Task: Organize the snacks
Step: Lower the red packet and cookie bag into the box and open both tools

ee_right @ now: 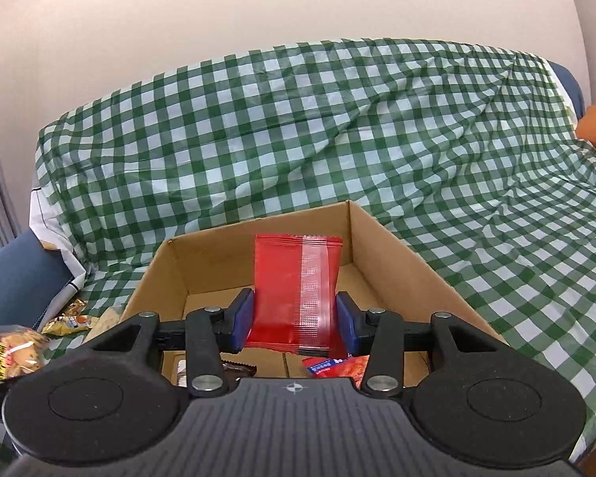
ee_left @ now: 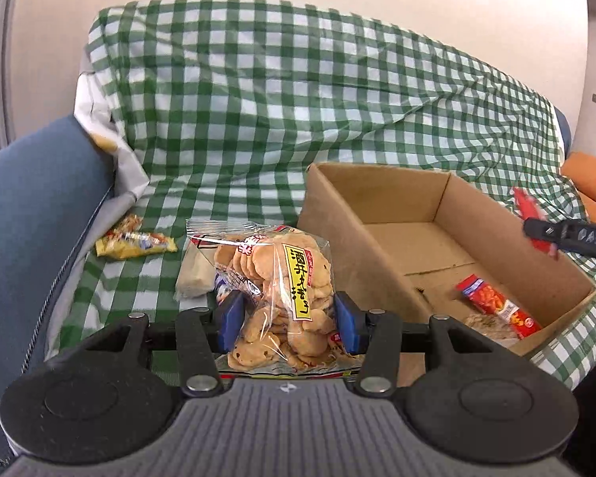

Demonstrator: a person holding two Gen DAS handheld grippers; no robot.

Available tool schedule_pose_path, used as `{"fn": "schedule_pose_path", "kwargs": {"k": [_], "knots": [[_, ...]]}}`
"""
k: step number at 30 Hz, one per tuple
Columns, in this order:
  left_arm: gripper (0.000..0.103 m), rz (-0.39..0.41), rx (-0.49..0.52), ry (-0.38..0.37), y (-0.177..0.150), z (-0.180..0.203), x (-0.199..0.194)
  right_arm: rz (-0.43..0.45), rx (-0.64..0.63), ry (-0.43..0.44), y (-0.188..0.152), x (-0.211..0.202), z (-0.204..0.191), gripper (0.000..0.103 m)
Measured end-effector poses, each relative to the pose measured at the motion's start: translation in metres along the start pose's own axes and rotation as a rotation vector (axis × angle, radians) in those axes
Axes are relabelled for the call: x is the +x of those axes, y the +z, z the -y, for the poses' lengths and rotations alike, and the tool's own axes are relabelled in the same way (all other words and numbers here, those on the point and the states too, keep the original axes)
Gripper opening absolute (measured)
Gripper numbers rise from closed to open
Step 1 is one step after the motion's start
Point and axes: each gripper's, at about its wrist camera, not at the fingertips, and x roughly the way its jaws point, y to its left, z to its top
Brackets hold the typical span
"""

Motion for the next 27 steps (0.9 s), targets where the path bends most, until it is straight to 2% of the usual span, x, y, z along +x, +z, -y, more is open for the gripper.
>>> {"fn": "schedule_pose_path", "kwargs": {"k": [5, 14, 21, 27], "knots": [[0.054, 0.012, 0.029, -0.039, 0.035, 0.027, 0.0, -0.004, -0.008, 0.004, 0.0, 0.002, 0.001, 0.046], [0.054, 0.058, 0.081, -0.148, 0.093, 0.1, 0.016, -0.021, 0.028, -0.006, 0.001, 0.005, 0.01, 0.046], [0.054, 0.058, 0.09, -0.189, 0.103, 0.139, 0.03, -0.022, 0.042, -0.005, 0.002, 0.006, 0.014, 0.046], [0.054, 0.05, 0.087, -0.194, 0.104, 0.149, 0.035, -0.021, 0.052, -0.004, 0.002, 0.007, 0.016, 0.046]]}}
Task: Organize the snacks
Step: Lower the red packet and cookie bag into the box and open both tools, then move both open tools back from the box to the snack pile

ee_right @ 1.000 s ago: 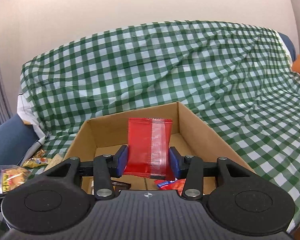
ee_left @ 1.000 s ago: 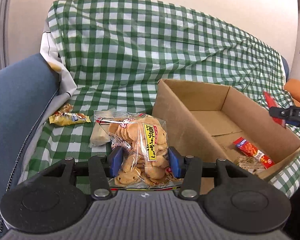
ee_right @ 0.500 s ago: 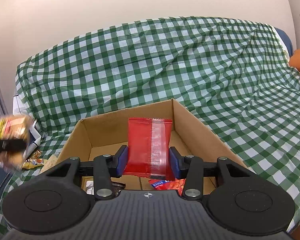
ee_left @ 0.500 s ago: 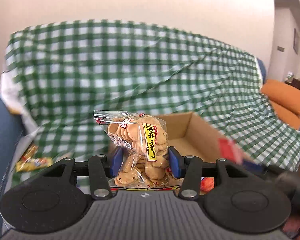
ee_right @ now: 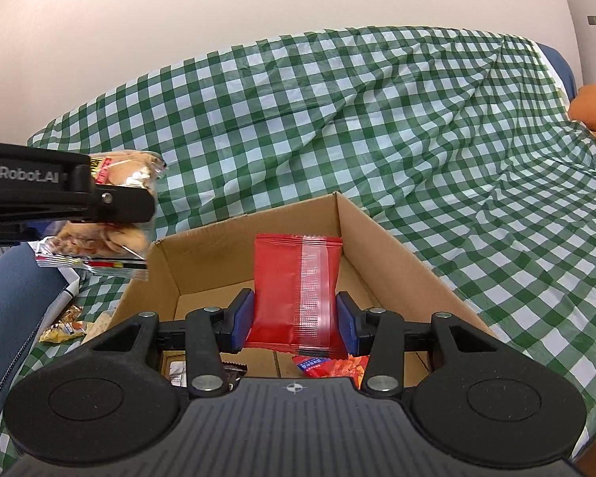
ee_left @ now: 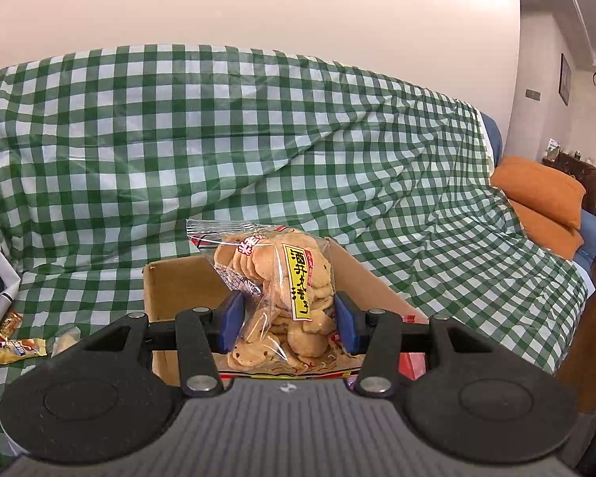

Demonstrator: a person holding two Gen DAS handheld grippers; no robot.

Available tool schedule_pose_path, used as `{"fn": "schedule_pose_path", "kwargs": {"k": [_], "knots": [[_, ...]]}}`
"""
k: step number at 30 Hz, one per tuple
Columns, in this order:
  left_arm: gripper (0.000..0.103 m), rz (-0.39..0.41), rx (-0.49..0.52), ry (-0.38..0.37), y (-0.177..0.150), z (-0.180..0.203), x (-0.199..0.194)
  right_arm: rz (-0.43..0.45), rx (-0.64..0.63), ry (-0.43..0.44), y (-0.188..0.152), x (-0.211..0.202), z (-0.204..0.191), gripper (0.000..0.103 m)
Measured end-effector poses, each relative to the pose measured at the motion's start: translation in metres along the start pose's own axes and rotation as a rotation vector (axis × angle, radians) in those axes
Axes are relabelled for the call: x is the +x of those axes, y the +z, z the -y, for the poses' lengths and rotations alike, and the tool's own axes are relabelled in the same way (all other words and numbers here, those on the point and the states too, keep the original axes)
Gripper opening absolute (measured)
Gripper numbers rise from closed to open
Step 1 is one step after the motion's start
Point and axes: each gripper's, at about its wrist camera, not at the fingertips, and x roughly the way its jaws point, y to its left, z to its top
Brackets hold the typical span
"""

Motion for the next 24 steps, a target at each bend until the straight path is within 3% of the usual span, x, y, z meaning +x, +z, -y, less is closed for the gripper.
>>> {"fn": "schedule_pose_path", "kwargs": {"k": [10, 12, 13, 14, 15, 16, 17, 21, 23, 24], "knots": [[0.054, -0.005, -0.012, -0.003, 0.004, 0.0, 0.003, 0.0, -0.003, 0.002, -0.001, 0.0, 0.001, 0.047], [0.061, -0.007, -0.008, -0.028, 0.005, 0.001, 0.004, -0.001, -0.005, 0.002, -0.002, 0.001, 0.0, 0.048], [0.079, -0.015, 0.001, -0.037, 0.005, 0.004, 0.005, -0.003, -0.005, 0.003, -0.002, 0.001, -0.001, 0.049], [0.087, -0.022, 0.013, -0.034, 0.005, 0.006, 0.007, -0.004, -0.007, -0.001, -0.002, 0.002, -0.001, 0.055], [0.087, -0.019, 0.024, -0.025, 0.003, 0.008, 0.006, -0.009, -0.01, -0.008, -0.003, 0.002, -0.001, 0.061], [0.087, -0.013, 0.036, -0.023, 0.001, 0.009, 0.004, -0.013, -0.012, -0.018, -0.003, 0.003, -0.002, 0.074], [0.087, -0.005, 0.042, -0.027, -0.002, 0.008, 0.001, -0.011, -0.014, -0.027, -0.003, 0.003, -0.002, 0.078], [0.078, 0.042, 0.033, -0.025, -0.02, -0.007, -0.016, -0.009, -0.014, -0.03, -0.004, 0.001, -0.001, 0.077], [0.061, 0.061, 0.043, -0.024, -0.031, -0.02, -0.028, -0.009, -0.025, -0.033, -0.005, 0.001, -0.003, 0.077], [0.048, 0.065, 0.051, -0.022, -0.038, -0.028, -0.034, -0.007, -0.032, -0.032, -0.006, 0.0, -0.004, 0.077]]}}
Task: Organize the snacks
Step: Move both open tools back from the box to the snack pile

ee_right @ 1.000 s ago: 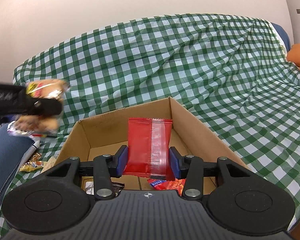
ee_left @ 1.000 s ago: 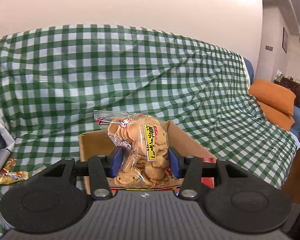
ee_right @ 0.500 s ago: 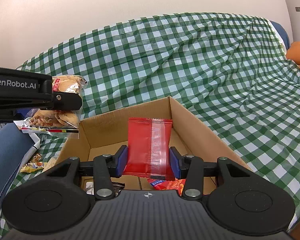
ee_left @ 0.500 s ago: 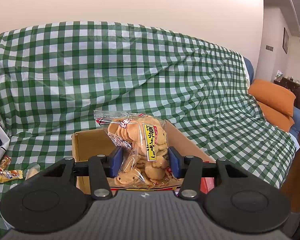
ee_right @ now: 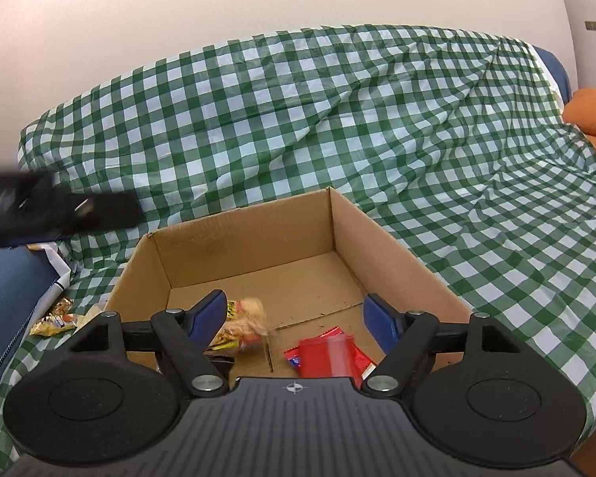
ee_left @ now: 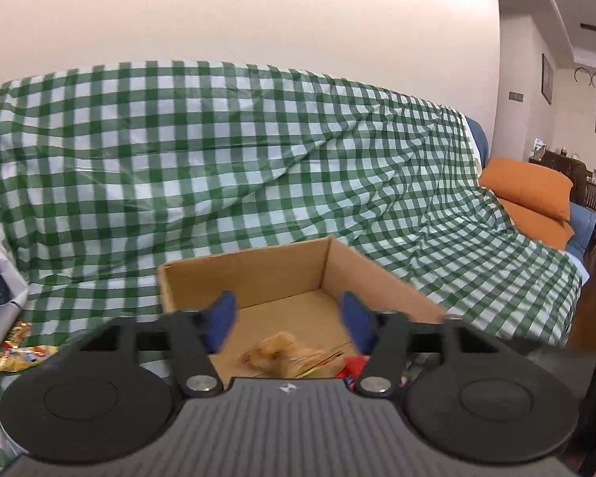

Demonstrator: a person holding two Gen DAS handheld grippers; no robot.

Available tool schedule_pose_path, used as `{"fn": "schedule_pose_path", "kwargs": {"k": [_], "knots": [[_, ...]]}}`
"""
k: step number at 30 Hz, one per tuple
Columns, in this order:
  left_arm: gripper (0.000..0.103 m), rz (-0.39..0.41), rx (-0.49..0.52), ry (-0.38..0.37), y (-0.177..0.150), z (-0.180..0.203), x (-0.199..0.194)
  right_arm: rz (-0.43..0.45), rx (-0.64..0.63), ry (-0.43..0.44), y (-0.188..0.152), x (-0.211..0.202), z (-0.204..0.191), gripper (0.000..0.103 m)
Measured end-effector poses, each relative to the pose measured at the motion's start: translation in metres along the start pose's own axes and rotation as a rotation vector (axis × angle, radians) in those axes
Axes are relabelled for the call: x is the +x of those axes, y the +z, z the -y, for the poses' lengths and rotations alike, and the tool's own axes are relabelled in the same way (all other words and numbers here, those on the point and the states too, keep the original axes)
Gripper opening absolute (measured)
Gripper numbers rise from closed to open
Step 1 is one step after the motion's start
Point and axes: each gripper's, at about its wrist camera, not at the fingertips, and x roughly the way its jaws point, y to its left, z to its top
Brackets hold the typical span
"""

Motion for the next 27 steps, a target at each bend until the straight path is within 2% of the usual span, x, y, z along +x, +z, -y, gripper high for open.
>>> {"fn": "schedule_pose_path", "kwargs": {"k": [2, 5, 7, 9, 14, 16, 18, 19, 21, 27], "knots": [[0.024, -0.012, 0.005, 0.006, -0.012, -0.019, -0.011, 0.006, -0.012, 0.003, -0.001, -0.002, -0.002, 0.077], [0.017, -0.046, -0.021, 0.025, -0.029, -0.055, -0.018, 0.017, -0.033, 0.01, -0.002, -0.005, -0.007, 0.077], [0.016, -0.077, -0.018, 0.092, -0.037, -0.078, -0.014, 0.021, -0.041, 0.019, -0.003, -0.006, -0.009, 0.077], [0.016, -0.096, -0.037, 0.14, -0.042, -0.101, -0.008, 0.027, -0.05, 0.03, -0.004, -0.008, -0.013, 0.072], [0.016, -0.094, -0.096, 0.258, -0.055, -0.155, 0.01, 0.049, -0.09, 0.071, -0.007, -0.015, -0.026, 0.05], [0.016, -0.089, -0.106, 0.312, -0.072, -0.172, 0.014, 0.056, -0.115, 0.095, -0.008, -0.017, -0.033, 0.048], [0.015, -0.169, -0.123, 0.384, -0.081, -0.187, 0.022, 0.073, -0.149, 0.112, -0.009, -0.019, -0.04, 0.045], [0.015, -0.162, -0.136, 0.412, -0.08, -0.193, 0.022, 0.083, -0.17, 0.123, -0.009, -0.02, -0.045, 0.045], [0.015, -0.133, -0.161, 0.403, -0.078, -0.206, 0.022, 0.086, -0.22, 0.154, -0.009, -0.021, -0.055, 0.045], [0.015, -0.17, -0.175, 0.448, -0.081, -0.229, 0.036, 0.044, -0.296, 0.284, -0.003, -0.011, -0.123, 0.046]]}}
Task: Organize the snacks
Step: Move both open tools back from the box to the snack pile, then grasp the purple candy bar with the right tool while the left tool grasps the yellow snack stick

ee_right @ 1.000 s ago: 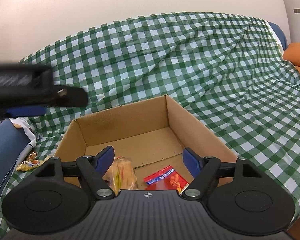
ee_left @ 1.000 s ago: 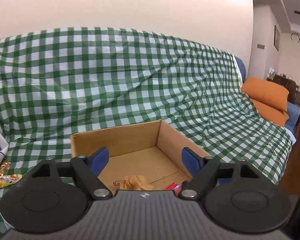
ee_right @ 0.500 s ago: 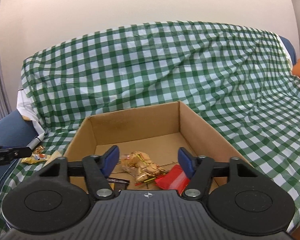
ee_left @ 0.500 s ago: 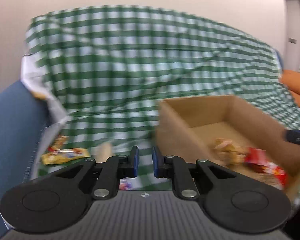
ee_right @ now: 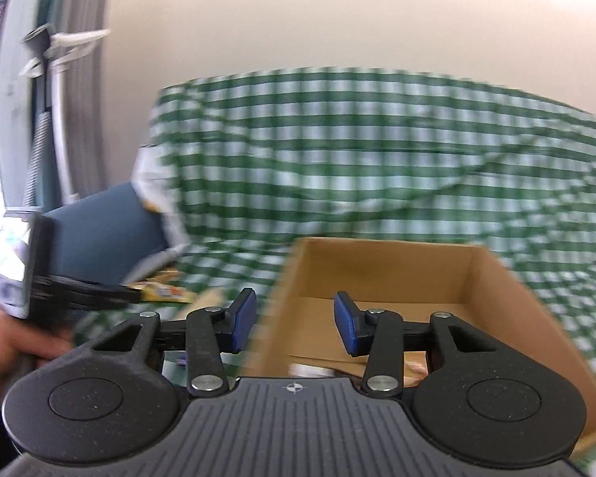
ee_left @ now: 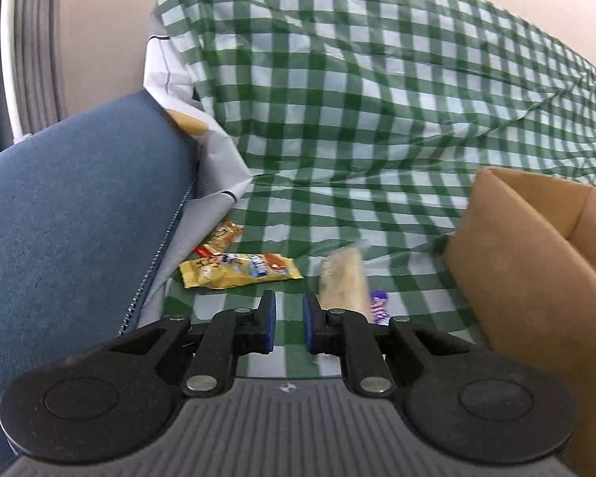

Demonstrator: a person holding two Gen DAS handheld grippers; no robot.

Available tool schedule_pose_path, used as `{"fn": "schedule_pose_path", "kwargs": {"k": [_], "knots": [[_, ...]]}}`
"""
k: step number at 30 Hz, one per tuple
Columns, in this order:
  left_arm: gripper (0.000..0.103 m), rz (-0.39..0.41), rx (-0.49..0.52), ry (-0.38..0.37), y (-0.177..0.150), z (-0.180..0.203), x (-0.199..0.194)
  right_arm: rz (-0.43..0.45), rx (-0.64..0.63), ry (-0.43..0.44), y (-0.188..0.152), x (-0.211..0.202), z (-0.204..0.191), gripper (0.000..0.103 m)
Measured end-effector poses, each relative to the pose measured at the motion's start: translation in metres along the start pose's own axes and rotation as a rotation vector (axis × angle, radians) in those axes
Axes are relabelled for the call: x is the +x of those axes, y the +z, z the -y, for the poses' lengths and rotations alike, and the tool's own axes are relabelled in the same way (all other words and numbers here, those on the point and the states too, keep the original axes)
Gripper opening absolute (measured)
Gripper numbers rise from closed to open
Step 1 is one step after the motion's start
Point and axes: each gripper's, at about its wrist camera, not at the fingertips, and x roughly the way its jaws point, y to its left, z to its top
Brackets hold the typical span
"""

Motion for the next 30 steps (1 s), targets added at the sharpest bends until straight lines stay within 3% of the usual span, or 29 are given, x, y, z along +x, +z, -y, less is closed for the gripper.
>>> {"fn": "schedule_pose_path", "kwargs": {"k": [4, 8, 10, 12, 15, 17, 19, 25, 27, 29, 30], "knots": [[0.017, 0.011, 0.026, 0.054, 0.003, -0.004, 0.01, -0.067, 0.013, 0.049, 0.002, 0.051, -0.046, 0.046], [0.039, 0.009, 0.048, 0.145, 0.004, -0.009, 0.027, -0.158, 0.006, 0.016, -0.012, 0.11, -0.083, 0.049], [0.041, 0.001, 0.043, 0.161, 0.007, -0.012, 0.041, -0.179, -0.008, -0.007, -0.022, 0.134, -0.093, 0.058], [0.044, 0.004, 0.068, 0.177, 0.01, -0.012, 0.052, -0.219, 0.012, -0.031, -0.032, 0.158, -0.097, 0.06], [0.06, 0.029, 0.147, 0.213, 0.012, -0.008, 0.068, -0.279, 0.056, -0.07, -0.045, 0.188, -0.092, 0.06], [0.079, 0.03, 0.184, 0.243, 0.014, -0.006, 0.082, -0.308, 0.068, -0.065, -0.052, 0.202, -0.089, 0.06], [0.082, 0.037, 0.22, 0.231, 0.016, -0.005, 0.092, -0.334, 0.064, -0.046, -0.057, 0.214, -0.091, 0.06], [0.082, -0.026, 0.31, 0.189, 0.01, 0.001, 0.119, -0.357, 0.056, -0.028, -0.071, 0.223, -0.095, 0.059], [0.071, -0.067, 0.294, 0.183, 0.011, -0.004, 0.128, -0.347, 0.045, -0.025, -0.071, 0.223, -0.095, 0.053], [0.046, -0.125, 0.261, 0.18, 0.011, -0.01, 0.134, -0.338, 0.046, -0.026, -0.072, 0.222, -0.092, 0.034], [0.039, -0.131, 0.244, 0.173, 0.012, -0.013, 0.132, -0.335, 0.046, -0.025, -0.073, 0.219, -0.091, 0.034]]}}
